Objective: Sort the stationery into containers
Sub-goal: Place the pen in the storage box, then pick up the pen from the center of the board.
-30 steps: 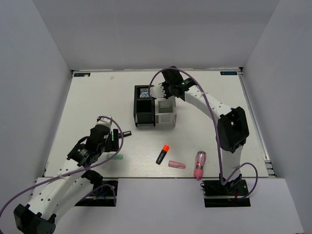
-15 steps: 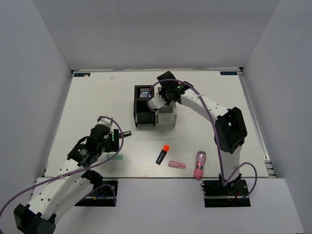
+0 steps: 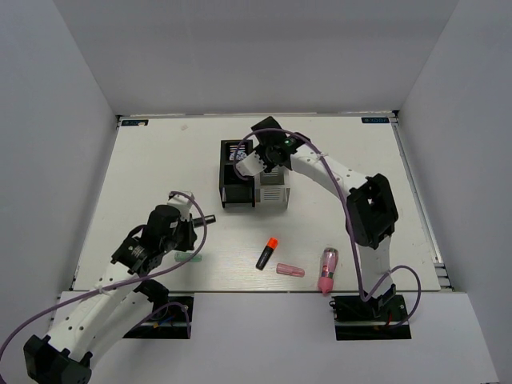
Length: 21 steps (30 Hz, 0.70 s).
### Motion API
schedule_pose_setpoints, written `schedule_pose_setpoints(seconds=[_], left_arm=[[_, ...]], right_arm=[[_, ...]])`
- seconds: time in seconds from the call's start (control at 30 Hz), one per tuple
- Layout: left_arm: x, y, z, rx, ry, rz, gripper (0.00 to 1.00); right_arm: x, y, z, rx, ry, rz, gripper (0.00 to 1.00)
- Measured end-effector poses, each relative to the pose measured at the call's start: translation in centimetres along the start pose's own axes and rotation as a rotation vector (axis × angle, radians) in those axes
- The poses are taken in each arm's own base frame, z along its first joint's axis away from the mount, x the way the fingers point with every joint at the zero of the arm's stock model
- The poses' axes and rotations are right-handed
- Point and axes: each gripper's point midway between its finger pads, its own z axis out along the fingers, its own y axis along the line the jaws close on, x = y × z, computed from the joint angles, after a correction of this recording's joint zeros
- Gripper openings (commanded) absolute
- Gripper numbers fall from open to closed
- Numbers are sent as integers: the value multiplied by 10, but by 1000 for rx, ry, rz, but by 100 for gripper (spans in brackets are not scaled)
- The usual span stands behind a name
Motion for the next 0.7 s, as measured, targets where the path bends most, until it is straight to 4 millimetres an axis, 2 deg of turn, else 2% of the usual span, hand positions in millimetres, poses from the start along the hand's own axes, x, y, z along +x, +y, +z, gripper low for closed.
schedule_pose_setpoints(seconds=[0.03,0.07,0.17,0.2,0.23,0.3,0.33,0.4,0.47,0.5,0.53,0.6,0.63,0.67,0.7], left_arm=[[0,-5,1,27,-3,-2,6],[-1,-10,2,57,-2,-3,0],[-4,-29,4,146,1,-23,0],[-6,-36,6,176,2,-30,6],[-6,-44,8,204,12,-32,24],[-2,-66,13,268,43,-1,43],[1,-79,15,298,69,28,58],[8,-103,22,332,119,97,69],[12,-130,29,361,158,173,71],[13,-141,33,363,169,205,71],[13,-153,38,369,174,238,72],[15,-174,48,369,184,291,72],[16,-182,53,367,184,312,72],[16,-190,59,361,188,333,72],[16,-197,65,352,187,349,72]], right_arm=[[-1,0,-1,3,-3,19,28],[-1,0,-3,6,-5,41,1],[0,0,-15,26,-12,175,0],[2,-1,-23,43,-17,254,0],[4,-2,-33,63,-24,342,17],[10,1,-59,78,-38,555,75],[11,3,-71,72,-52,660,90],[16,10,-97,51,-97,888,90],[15,35,-116,6,-165,1124,12],[15,54,-123,-27,-177,1214,0],[13,77,-127,-52,-194,1321,0],[8,137,-131,-139,-166,1483,0],[3,165,-131,-192,-141,1549,2],[-2,185,-130,-234,-125,1600,45],[-8,201,-128,-280,-111,1652,56]])
